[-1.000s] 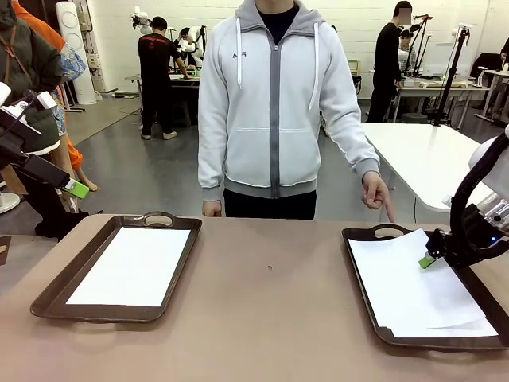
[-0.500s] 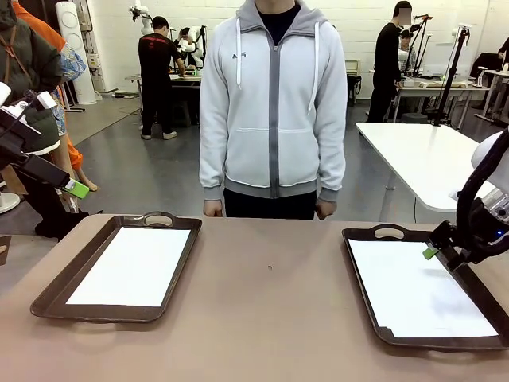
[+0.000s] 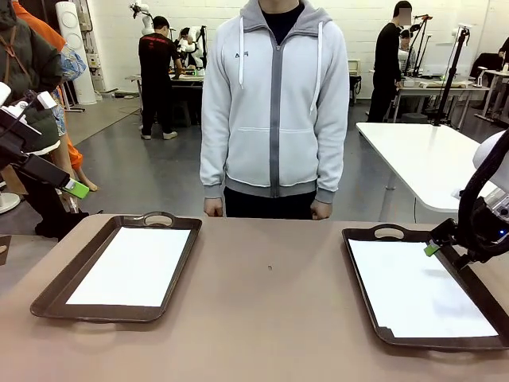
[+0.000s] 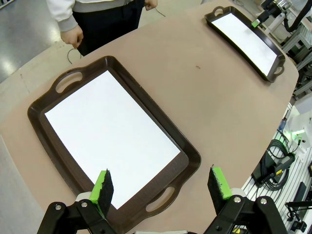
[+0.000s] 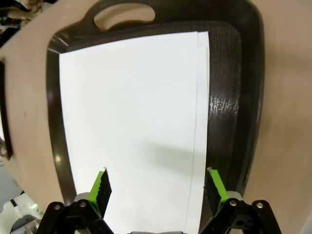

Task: Sort the A4 documents.
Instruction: Place the A4 Paper in the designated Handle tray.

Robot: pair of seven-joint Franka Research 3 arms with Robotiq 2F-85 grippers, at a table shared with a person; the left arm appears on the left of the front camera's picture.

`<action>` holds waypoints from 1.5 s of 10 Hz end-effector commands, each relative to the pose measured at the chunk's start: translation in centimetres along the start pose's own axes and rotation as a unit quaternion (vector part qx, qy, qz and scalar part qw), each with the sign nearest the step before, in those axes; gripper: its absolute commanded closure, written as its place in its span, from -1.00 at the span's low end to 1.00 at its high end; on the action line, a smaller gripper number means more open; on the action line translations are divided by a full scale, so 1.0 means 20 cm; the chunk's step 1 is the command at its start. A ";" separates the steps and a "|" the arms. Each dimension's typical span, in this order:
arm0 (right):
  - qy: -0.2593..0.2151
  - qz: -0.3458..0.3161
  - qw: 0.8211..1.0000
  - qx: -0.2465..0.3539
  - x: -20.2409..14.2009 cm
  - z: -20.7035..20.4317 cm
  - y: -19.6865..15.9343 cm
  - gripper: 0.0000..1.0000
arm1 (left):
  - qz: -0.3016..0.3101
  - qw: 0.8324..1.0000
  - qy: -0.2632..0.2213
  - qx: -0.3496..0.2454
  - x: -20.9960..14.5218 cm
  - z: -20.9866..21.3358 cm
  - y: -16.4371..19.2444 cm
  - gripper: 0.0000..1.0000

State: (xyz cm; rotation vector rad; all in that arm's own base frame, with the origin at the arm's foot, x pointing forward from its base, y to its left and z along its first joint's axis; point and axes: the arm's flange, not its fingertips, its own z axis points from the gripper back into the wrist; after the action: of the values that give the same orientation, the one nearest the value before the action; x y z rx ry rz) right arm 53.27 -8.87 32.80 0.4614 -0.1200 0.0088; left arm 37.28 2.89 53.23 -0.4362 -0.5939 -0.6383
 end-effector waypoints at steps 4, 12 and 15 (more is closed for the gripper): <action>0.000 0.001 1.000 0.001 0.00 0.00 0.00 -1.00 | 0.000 1.000 0.000 0.000 0.00 0.00 0.00 -1.00; 0.000 0.001 1.000 0.001 0.00 0.00 0.00 -1.00 | 0.000 1.000 0.000 0.000 0.00 0.00 0.00 -1.00; 0.000 0.001 1.000 0.001 0.00 0.00 0.00 -1.00 | 0.000 1.000 0.000 0.000 0.00 0.00 0.00 -1.00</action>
State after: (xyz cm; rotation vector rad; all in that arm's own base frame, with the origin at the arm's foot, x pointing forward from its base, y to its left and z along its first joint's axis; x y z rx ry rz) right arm 53.28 -8.87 32.82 0.4615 -0.1202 0.0093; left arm 37.28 2.89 53.23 -0.4362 -0.5939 -0.6383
